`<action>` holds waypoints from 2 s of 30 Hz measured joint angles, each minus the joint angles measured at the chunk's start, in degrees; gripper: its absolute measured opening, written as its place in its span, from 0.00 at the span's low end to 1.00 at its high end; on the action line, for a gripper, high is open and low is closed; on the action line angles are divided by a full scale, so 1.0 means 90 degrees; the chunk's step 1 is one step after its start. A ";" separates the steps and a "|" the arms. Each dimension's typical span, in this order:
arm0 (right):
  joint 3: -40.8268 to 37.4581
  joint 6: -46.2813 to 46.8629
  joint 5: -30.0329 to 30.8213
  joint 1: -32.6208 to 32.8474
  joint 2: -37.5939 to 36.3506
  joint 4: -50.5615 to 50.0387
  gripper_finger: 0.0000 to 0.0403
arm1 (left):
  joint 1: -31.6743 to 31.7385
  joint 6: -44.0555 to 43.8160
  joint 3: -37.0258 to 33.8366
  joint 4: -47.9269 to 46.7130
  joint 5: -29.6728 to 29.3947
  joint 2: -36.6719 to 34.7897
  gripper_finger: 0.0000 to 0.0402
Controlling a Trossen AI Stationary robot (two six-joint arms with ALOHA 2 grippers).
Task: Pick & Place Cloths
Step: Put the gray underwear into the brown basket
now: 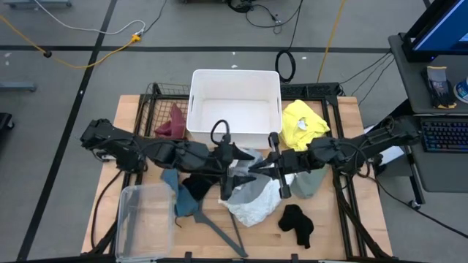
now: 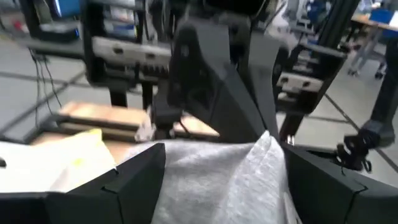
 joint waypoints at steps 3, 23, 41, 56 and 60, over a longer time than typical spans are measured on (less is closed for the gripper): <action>0.0000 -0.0024 0.0000 -0.0073 0.0001 0.0030 0.00 | 0.0081 -0.0220 0.0000 -0.0450 0.0149 -0.0022 0.73; 0.0002 0.0048 -0.0160 -0.0282 -0.0068 -0.0361 0.04 | 0.0594 -0.0144 0.0000 -0.1541 0.1417 -0.0036 0.03; 0.0005 0.0917 -0.0151 -0.0061 -0.0709 -0.3519 0.37 | 0.0895 -0.1935 0.0009 -0.4892 0.1588 -0.1239 0.01; 0.0005 0.0940 -0.0151 -0.0064 -0.1475 -0.4576 0.36 | 0.0895 -0.4182 0.1291 -0.8913 0.1267 -0.1459 0.01; 0.0005 0.0940 -0.0148 -0.0064 -0.1653 -0.4580 0.36 | 0.0895 -0.4299 0.1293 -0.8892 0.1317 -0.1505 0.01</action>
